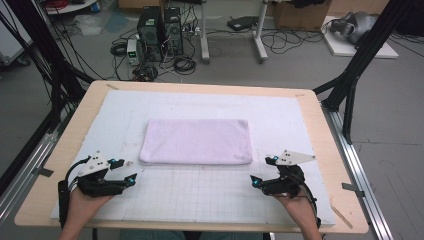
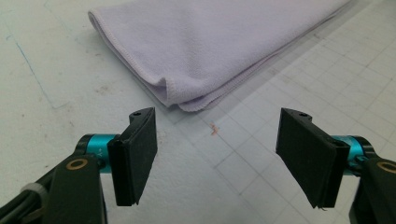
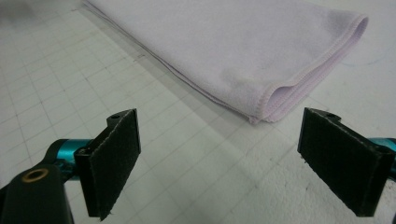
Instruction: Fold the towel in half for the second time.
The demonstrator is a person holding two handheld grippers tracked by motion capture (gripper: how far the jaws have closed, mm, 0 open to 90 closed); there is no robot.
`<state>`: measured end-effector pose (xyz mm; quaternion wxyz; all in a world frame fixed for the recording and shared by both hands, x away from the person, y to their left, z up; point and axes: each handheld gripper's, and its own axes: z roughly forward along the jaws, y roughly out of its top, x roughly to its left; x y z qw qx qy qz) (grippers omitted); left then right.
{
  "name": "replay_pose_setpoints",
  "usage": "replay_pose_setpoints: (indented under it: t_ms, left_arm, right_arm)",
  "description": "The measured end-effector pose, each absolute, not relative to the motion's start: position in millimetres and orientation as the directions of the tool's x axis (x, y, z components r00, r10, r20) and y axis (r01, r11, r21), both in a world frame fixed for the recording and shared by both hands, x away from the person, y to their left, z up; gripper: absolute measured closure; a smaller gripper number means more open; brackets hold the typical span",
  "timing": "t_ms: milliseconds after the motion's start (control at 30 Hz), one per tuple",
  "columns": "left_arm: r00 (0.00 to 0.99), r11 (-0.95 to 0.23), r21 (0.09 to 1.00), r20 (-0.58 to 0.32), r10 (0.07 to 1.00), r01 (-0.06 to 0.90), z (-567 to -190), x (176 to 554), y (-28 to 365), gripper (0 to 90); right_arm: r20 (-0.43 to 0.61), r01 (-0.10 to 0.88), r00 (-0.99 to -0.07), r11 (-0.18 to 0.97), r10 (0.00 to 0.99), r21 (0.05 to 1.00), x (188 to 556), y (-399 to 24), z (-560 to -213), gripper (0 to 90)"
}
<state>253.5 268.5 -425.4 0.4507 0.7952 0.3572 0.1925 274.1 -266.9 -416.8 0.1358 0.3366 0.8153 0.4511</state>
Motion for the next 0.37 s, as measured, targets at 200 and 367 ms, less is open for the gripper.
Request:
replay_pose_setpoints:
  t_ms: [200, 367]
  left_arm:
    - [0.658, -0.334, 0.856, -0.010, 0.753, 0.396, -425.2, 249.1, 273.0, 28.2]
    - [0.660, -0.335, 0.856, -0.009, 0.751, 0.393, -425.5, 248.8, 270.9, 27.3]
  right_arm:
    - [0.078, 0.426, -0.728, 0.361, 0.681, 0.829, 266.5, -271.7, -419.2, 12.4]
    - [0.072, 0.426, -0.729, 0.369, 0.680, 0.826, 265.8, -271.0, -420.0, 12.4]
